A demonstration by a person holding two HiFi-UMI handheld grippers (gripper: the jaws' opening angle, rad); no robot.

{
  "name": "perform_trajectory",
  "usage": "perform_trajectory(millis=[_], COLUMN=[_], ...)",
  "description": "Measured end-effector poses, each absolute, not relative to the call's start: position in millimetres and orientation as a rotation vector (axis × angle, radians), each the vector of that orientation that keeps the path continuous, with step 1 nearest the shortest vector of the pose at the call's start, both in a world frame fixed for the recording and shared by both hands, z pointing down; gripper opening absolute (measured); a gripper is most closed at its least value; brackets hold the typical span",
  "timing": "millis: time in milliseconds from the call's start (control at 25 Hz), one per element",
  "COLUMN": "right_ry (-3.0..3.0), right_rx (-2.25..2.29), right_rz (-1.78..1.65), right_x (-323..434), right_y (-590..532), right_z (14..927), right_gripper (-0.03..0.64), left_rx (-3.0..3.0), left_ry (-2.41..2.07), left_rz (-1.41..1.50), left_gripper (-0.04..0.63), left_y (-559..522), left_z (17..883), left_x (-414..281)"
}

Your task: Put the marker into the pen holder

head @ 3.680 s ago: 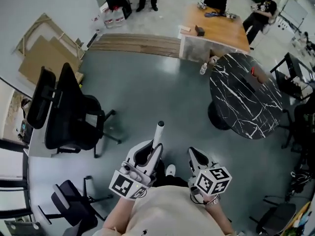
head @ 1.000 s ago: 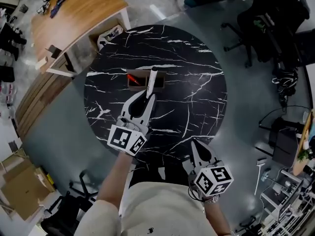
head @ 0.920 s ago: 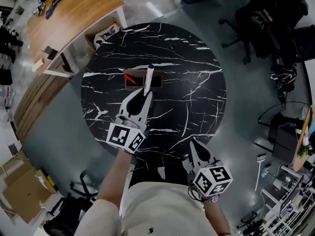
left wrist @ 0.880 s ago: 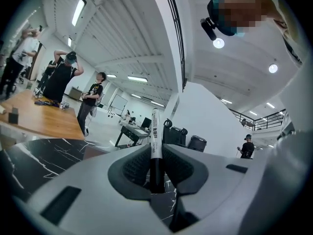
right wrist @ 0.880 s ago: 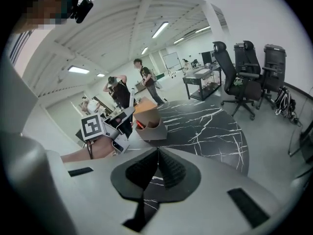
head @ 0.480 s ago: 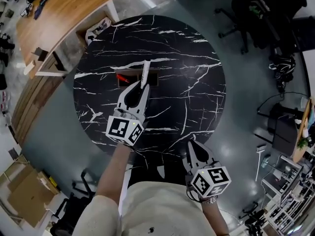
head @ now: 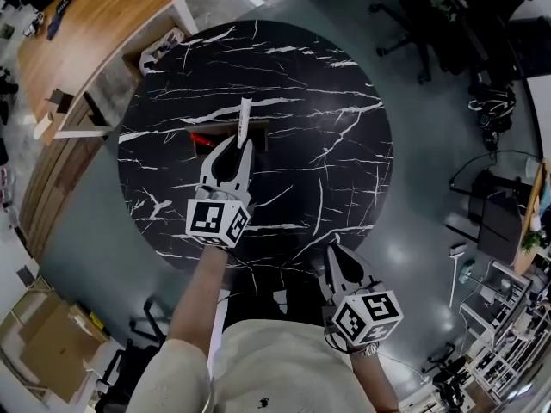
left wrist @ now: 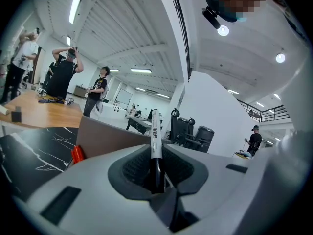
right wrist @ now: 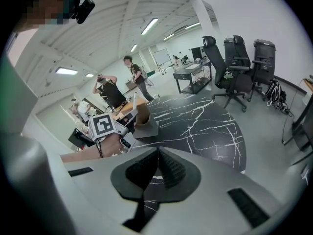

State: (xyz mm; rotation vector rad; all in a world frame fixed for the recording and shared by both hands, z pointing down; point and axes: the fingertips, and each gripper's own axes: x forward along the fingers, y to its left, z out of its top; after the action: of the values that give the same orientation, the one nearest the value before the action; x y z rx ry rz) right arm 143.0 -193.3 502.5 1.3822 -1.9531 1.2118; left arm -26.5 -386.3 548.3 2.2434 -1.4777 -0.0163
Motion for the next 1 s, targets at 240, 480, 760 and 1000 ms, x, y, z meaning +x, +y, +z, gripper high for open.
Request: perform_trajectory(millis=[240, 480, 760, 1000], right_ry=[-1.938, -1.936, -1.934, -1.929], right_rx=[1.383, 1.385, 1.386, 1.385], right_rz=[1.233, 1.241, 1.245, 1.256], right_x=[144.4, 144.7, 145.0, 144.2], right_y=[-184.4, -181.6, -182.0, -179.7], right_z=[509.7, 511.4, 513.4, 516.3], right_gripper=[0.015, 0.015, 0.015, 0.015], left_rx=[2.254, 2.242, 2.227, 2.193], left_ry=[-1.511, -1.56, -1.643, -1.736], left_rz=[0.035, 0.102, 0.282, 0.399], left_gripper=[0.078, 0.078, 0.078, 0.08], left_y=[-393.0, -398.2, -401.4, -402.2], left_z=[556.3, 558.8, 566.7, 569.9], left_x=[-23.6, -19.7, -16.8, -15.9])
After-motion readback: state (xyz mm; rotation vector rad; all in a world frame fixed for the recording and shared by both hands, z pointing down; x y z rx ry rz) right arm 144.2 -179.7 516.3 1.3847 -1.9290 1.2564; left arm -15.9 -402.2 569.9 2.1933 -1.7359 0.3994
